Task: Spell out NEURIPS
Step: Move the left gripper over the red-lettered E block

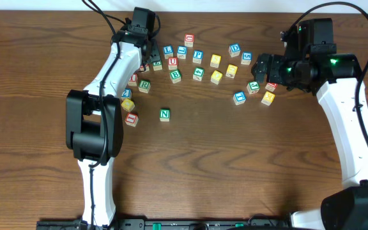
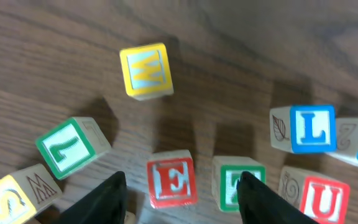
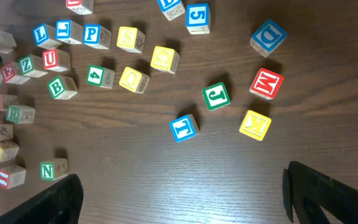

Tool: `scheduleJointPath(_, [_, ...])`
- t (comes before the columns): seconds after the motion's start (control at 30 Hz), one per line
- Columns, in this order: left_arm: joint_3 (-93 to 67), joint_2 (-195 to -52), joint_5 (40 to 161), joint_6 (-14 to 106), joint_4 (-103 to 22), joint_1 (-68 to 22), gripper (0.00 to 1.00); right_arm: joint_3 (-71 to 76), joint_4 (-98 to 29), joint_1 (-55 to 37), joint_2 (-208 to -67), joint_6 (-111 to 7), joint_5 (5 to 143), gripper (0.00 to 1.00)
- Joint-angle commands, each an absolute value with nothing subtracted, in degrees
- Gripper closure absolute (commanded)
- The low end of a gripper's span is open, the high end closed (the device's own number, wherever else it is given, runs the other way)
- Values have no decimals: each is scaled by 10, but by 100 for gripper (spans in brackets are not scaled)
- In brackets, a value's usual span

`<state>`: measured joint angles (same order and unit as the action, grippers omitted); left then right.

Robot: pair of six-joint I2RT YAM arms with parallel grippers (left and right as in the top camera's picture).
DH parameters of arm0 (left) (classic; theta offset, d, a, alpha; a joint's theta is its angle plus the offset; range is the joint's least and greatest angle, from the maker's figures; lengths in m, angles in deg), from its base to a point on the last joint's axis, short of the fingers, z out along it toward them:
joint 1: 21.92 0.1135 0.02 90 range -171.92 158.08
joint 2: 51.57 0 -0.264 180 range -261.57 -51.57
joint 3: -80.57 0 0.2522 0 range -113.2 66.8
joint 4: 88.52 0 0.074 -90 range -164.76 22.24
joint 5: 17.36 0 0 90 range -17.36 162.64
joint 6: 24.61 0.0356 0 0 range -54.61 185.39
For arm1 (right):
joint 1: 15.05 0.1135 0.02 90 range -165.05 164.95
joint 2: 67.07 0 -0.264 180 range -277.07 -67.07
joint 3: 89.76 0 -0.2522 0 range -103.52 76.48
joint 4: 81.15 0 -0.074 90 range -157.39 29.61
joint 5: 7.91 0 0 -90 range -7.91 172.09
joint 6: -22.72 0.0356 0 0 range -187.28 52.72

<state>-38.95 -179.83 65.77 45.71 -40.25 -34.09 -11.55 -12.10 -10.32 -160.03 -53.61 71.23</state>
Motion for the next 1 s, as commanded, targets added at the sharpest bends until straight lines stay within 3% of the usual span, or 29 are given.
scheduleJointPath(0.0, [-400,-1815,622,451,-410,-338,45,-126,-121,-101,-1600,-532,714,1])
scheduleJointPath(0.97, [-400,-1859,645,478,-432,-323,46,-126,-121,-101,-1600,-532,714,1])
